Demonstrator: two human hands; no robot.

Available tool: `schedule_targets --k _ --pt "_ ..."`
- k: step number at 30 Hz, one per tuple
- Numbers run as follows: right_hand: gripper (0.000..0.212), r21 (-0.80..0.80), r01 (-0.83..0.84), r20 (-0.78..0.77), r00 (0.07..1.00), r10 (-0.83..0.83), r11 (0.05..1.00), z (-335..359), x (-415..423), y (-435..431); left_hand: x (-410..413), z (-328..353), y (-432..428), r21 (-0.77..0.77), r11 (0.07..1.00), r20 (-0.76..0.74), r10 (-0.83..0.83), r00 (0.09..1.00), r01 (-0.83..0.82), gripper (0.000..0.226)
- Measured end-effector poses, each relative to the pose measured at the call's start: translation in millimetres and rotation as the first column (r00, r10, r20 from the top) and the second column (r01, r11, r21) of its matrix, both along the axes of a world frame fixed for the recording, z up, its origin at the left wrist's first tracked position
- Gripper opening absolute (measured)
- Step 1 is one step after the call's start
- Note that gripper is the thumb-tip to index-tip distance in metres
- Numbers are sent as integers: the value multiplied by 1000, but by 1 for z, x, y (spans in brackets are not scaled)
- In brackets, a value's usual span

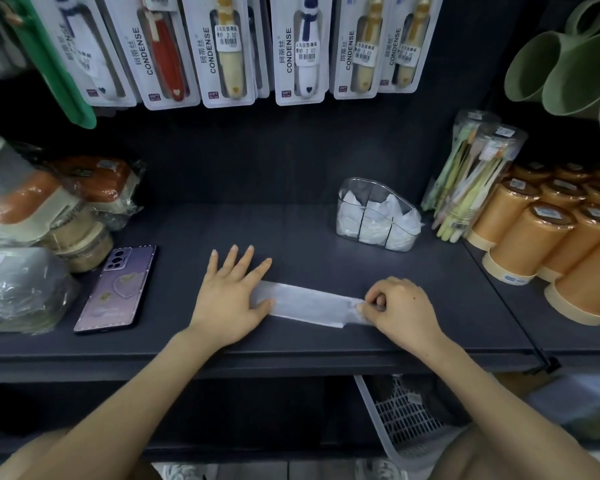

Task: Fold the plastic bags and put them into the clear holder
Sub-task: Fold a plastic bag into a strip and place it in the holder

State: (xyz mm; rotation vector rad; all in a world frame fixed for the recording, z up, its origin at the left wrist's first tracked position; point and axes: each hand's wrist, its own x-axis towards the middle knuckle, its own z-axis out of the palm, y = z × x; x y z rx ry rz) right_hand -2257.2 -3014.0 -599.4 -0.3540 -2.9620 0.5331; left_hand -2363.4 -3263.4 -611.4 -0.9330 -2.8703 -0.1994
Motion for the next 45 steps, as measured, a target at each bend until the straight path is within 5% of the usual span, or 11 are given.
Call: schedule_targets --k 4,8,11,18,23,25,28,32,36,41,45 --pt "28 -78 -13 39 999 16 997 1 0 -4 23 -4 24 363 911 -45 -195 980 198 34" --pt "12 -130 -15 85 996 26 991 10 3 -7 44 -15 44 398 884 110 -310 944 244 45" --pt "14 -374 34 141 990 21 927 23 3 -7 45 -18 49 387 891 67 -285 956 238 50" --pt "6 -924 253 255 966 -29 288 53 -9 -13 48 -17 56 318 933 18 -185 983 170 55" --pt "16 -971 218 221 975 20 95 59 -18 -19 48 -7 62 507 861 64 -73 995 31 20" --pt "24 -979 202 201 979 -25 36 58 -21 -17 45 -1 62 571 812 240 -24 970 -121 25" --pt "25 -971 172 144 975 -167 166 46 -25 -17 38 3 58 600 731 464 11 886 -324 22" --pt "29 -917 191 163 981 -108 351 26 -30 -39 30 7 56 627 592 651 -42 757 -507 13" --pt "6 -905 173 150 985 -90 388 17 -40 -59 27 14 52 638 490 730 -136 670 -595 13" --pt "11 -884 156 132 988 -87 440 14 -43 -62 19 20 48 622 443 769 -193 609 -645 26" --pt "11 -893 126 148 989 17 432 15 -44 -53 7 25 44 587 292 807 -273 523 -755 26"
